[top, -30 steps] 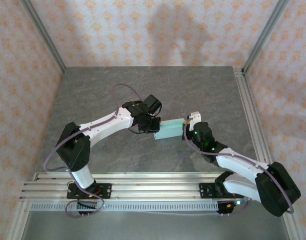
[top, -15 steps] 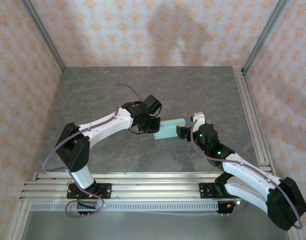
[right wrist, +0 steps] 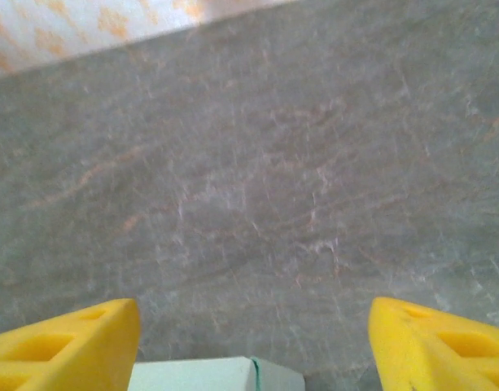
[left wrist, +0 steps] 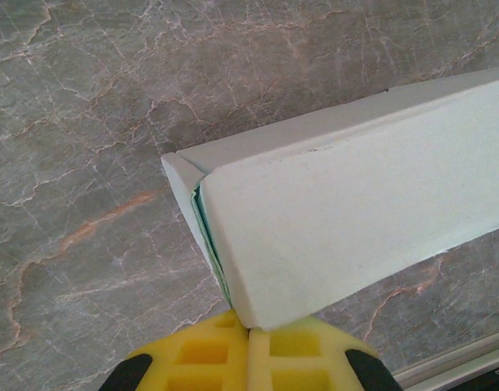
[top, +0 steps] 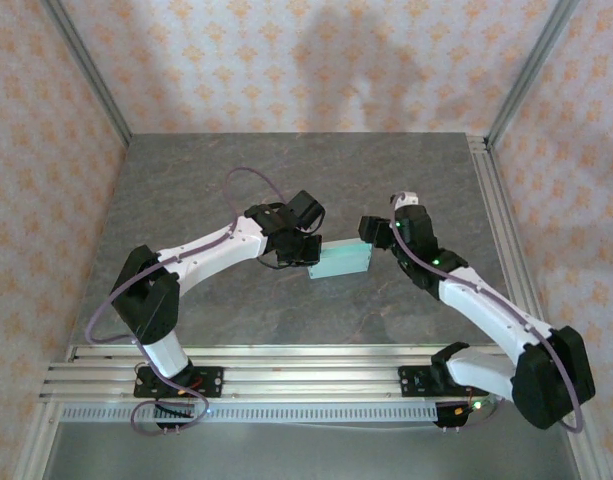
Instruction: Fold the paper box
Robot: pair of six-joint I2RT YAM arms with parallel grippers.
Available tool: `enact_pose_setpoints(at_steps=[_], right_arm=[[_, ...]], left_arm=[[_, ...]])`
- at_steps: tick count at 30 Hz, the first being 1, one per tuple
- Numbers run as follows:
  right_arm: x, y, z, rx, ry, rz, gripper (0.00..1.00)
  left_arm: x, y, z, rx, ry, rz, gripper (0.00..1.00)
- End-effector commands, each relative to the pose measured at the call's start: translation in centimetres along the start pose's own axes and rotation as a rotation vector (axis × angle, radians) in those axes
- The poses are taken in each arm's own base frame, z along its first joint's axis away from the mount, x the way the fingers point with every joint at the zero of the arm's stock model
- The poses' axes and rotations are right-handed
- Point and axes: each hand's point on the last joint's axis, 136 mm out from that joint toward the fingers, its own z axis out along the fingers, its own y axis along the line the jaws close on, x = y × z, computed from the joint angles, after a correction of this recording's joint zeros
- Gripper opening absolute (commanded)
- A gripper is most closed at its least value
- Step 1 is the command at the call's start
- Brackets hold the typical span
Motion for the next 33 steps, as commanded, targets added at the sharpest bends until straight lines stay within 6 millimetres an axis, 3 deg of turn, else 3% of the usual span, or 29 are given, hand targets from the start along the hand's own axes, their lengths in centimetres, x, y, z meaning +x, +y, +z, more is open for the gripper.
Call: enact_pose_setpoints(at_steps=[1,4,7,15,18,23,26,33], right_arm=[[2.5,-0.6,0.6,0.015,0.103,-0.004,0.71],[4.1,-0.8,1.6,0.008,0.145,-0.049,0.7],[5.5,-1.9,2.2,0.041,0.158,-0.087,0.69],[7.0,-2.9,2.9,0.06,0.158,-0.104,0.69],[7.0,-2.8,2.8,0.052,0.149,-0.098,0.69],[7.0,-2.6,2.4,0.028,0.125,-0.091,0.69],[7.2,-2.4,2.3,0.015,0.135,-0.083,0.69],[7.4,-2.2,2.1,0.001,0.14,-0.067,0.69]], left_arm=[[-0.2,-0.2,-1.2,0.011,-0.036,0.014,0.02],[-0.4,-0.4,-1.6,0.022,-0.043,0.015,0.07],[-0.3,-0.7,-1.9,0.04,-0.049,0.041,0.2],[-1.1,-3.3,-5.3,0.192,-0.127,0.107,0.52],[-2.1,-3.0,-6.0,0.182,-0.179,0.076,0.62],[-3.7,-0.6,-5.2,0.102,-0.214,-0.022,0.62],[-4.1,0.4,-4.1,0.067,-0.205,-0.058,0.57],[-2.8,1.5,-0.9,0.042,-0.135,-0.077,0.48]])
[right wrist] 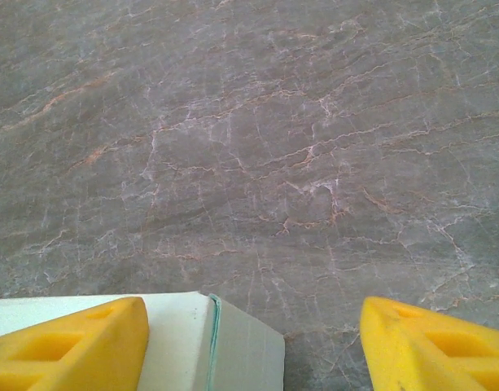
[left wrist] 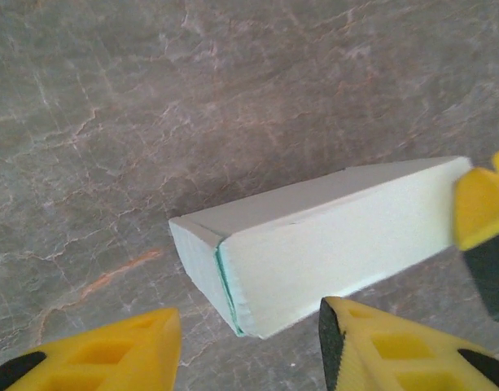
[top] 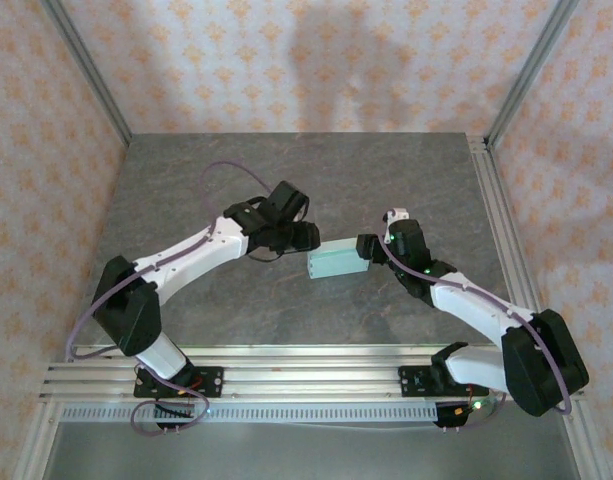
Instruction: Fold the paper box
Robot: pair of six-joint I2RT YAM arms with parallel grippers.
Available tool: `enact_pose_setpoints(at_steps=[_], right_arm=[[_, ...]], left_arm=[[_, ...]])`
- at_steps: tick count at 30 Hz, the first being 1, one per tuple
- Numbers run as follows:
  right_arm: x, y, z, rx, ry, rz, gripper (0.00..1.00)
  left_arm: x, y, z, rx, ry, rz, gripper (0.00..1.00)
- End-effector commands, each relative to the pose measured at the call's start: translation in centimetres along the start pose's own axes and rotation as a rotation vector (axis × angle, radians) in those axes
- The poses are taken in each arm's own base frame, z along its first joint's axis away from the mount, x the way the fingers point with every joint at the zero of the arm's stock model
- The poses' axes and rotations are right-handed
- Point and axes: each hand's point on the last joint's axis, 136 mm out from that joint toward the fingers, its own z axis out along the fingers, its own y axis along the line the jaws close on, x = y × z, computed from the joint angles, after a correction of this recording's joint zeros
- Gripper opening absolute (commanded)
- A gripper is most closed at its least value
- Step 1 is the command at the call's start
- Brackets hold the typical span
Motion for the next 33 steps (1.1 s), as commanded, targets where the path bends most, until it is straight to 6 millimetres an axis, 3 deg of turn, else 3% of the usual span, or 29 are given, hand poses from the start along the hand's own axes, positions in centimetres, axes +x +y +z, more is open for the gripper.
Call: enact_pose_setpoints(at_steps=[1,5,15,19,25,29,33], right_arm=[[2.6,-0.9,0.1,0.024,0.08,-0.004,0.69],[2.5,-1.1,0.0,0.034,0.086,-0.017,0.69],[-2.5,2.4,-2.2,-0.138,0.008,0.103,0.72],[-3.4,2.5,-2.8,-0.199,-0.004,0.188,0.72],[-1.0,2.0,-1.7,-0.266,0.092,0.275,0.65],[1.3,1.8,-0.3,-0.276,0.184,0.305,0.52],[3.2,0.4,0.6,-0.235,0.222,0.304,0.39]], left_arm=[[1.0,1.3,2.0,-0.032,0.026,-0.035,0.47],[2.4,2.7,3.3,-0.062,0.06,-0.055,0.37],[4.3,4.7,5.2,-0.108,0.107,-0.073,0.22],[4.5,4.9,5.6,-0.114,0.118,-0.066,0.18],[4.7,5.0,5.8,-0.117,0.127,-0.059,0.15],[4.7,5.0,5.9,-0.12,0.132,-0.053,0.13],[4.7,5.1,5.8,-0.124,0.132,-0.049,0.13]])
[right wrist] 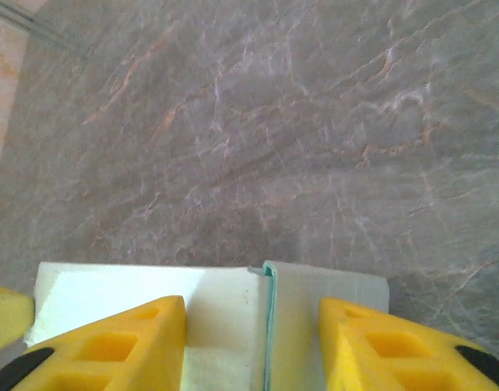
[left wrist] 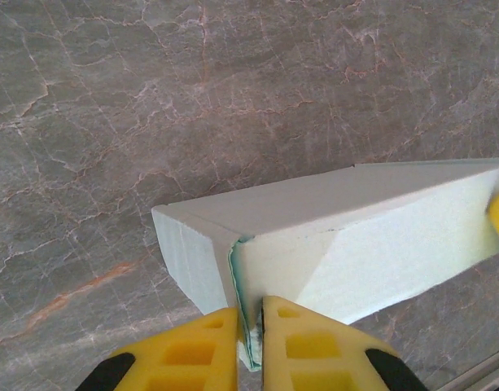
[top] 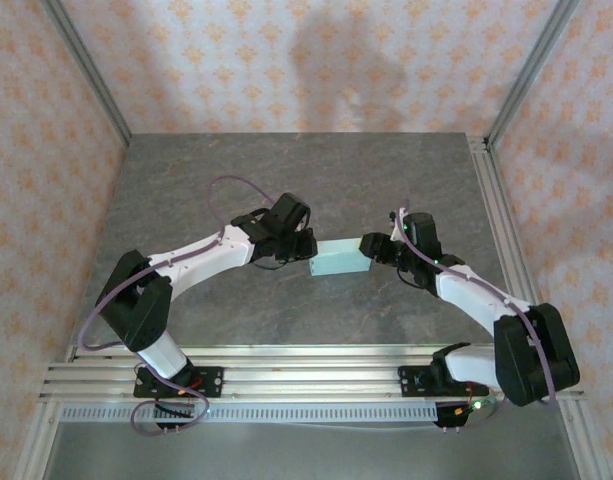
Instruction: Fold the paper box
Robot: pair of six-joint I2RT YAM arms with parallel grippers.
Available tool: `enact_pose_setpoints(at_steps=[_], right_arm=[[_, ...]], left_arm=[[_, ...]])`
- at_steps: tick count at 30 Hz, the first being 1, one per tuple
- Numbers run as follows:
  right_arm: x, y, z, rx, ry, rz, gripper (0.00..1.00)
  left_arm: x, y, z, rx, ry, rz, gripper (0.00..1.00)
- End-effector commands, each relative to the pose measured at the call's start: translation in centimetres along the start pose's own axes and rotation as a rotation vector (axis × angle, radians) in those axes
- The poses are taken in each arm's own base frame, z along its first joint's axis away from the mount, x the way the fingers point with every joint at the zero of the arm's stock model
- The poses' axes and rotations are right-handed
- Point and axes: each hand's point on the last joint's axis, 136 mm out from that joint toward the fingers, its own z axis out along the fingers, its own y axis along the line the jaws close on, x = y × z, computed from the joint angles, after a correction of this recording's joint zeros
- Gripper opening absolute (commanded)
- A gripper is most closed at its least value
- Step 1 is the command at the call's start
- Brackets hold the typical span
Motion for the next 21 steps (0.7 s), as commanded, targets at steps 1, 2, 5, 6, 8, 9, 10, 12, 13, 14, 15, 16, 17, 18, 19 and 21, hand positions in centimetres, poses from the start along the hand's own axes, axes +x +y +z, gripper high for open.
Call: enact_pose_setpoints(at_steps=[1,2,5,6,8,9,10,12,13,14,15,16,17,18,19,21], right_arm=[[1.6,-1.7,0.4,0.02,0.038,0.013,0.31],[1.7,-1.9,0.4,0.021,0.039,0.016,0.22],[1.8,-1.7,0.4,0.006,0.043,0.005,0.04],[1.7,-1.6,0.4,0.001,0.043,0.002,0.03],[1.6,-1.3,0.4,-0.011,0.042,0.003,0.02],[1.5,-1.1,0.4,-0.02,0.041,0.003,0.01],[1.3,-0.9,0.3,-0.029,0.038,0.001,0.01],[0.8,-0.3,0.2,-0.049,0.025,-0.004,0.03],[0.6,-0.1,0.1,-0.056,0.02,-0.014,0.11],[0.3,0.2,0.0,-0.062,0.011,-0.024,0.24],[0.0,0.4,-0.2,-0.065,-0.001,-0.024,0.41],[-0.2,0.6,-0.2,-0.071,-0.005,-0.029,0.5],[-0.2,0.7,-0.2,-0.076,-0.006,-0.035,0.55],[-0.1,0.8,-0.1,-0.081,0.0,-0.04,0.56],[0.1,0.7,0.0,-0.081,0.01,-0.041,0.55],[0.7,0.2,0.3,-0.072,0.032,-0.035,0.48]], left_arm=[[3.3,5.1,2.2,-0.184,0.113,-0.006,0.13],[3.3,5.1,2.2,-0.184,0.112,-0.006,0.13],[3.3,5.1,2.3,-0.181,0.115,-0.008,0.13],[3.3,5.0,2.4,-0.176,0.115,-0.008,0.13],[3.3,4.9,2.5,-0.167,0.116,-0.012,0.12],[3.3,4.8,2.6,-0.164,0.115,-0.014,0.1],[3.3,4.8,2.7,-0.162,0.116,-0.015,0.08],[3.3,4.8,2.7,-0.162,0.116,-0.017,0.05],[3.3,4.8,2.8,-0.163,0.117,-0.018,0.05],[3.3,4.8,2.7,-0.163,0.116,-0.016,0.05],[3.2,4.7,2.7,-0.163,0.116,-0.016,0.07],[3.3,4.8,2.7,-0.167,0.116,-0.016,0.12],[3.3,4.9,2.7,-0.168,0.117,-0.015,0.17],[3.3,4.9,2.7,-0.168,0.116,-0.016,0.21],[3.3,4.9,2.8,-0.17,0.118,-0.016,0.24],[3.4,5.0,3.0,-0.169,0.12,-0.018,0.26]])
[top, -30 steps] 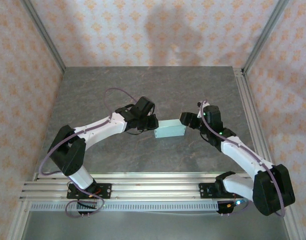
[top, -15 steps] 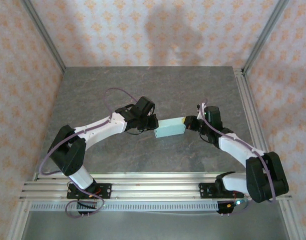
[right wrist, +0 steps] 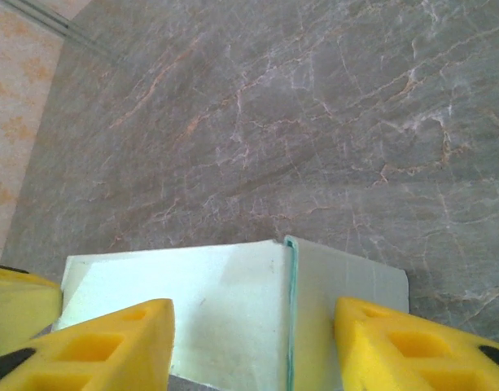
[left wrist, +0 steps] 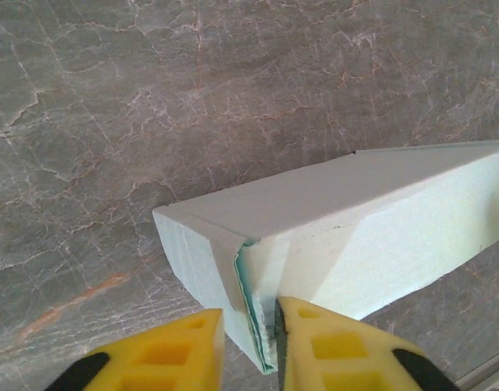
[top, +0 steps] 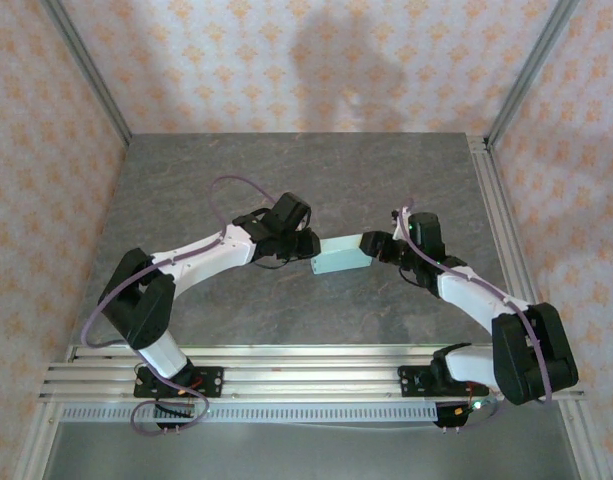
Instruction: Fold the paper box
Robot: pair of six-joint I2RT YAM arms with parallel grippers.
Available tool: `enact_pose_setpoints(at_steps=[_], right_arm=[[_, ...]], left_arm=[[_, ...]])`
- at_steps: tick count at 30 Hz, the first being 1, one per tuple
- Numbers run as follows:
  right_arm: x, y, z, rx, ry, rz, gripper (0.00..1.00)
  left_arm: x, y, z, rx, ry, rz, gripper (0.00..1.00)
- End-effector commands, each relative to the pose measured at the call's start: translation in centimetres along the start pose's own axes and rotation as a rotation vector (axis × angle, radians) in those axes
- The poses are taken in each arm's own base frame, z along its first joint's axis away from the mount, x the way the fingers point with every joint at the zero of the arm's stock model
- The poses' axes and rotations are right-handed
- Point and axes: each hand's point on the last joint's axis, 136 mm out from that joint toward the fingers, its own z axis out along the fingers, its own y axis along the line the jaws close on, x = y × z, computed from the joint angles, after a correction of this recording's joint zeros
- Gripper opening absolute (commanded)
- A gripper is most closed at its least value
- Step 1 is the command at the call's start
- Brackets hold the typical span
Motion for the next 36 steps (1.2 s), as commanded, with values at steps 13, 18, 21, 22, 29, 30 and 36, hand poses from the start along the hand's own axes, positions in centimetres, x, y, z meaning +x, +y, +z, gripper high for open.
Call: enact_pose_setpoints(at_steps=[13,18,21,22,29,30,36], right_arm=[[1.5,-1.3,0.1,0.056,0.047,-0.043,0.0],[0.4,0.0,-0.7,0.061,0.041,-0.094,0.13],[-0.6,0.9,-1.1,0.048,0.014,-0.115,0.45],[-0.6,1.3,-1.2,0.042,0.015,-0.133,0.55],[0.2,1.5,-0.5,0.11,0.071,-0.235,0.87],[0.5,1.1,-0.3,0.135,0.089,-0.248,0.88],[2.2,-0.9,0.5,0.241,0.189,-0.269,0.82]], left_arm=[[3.8,5.1,3.0,-0.165,0.131,-0.024,0.0],[3.5,4.9,2.7,-0.164,0.119,-0.024,0.0],[3.3,4.7,2.4,-0.161,0.111,-0.022,0.06],[3.3,4.7,2.4,-0.161,0.112,-0.02,0.06],[3.4,4.7,2.7,-0.159,0.122,-0.017,0.06],[3.3,4.6,2.7,-0.157,0.121,-0.017,0.06],[3.3,4.7,2.5,-0.162,0.12,-0.01,0.05]])
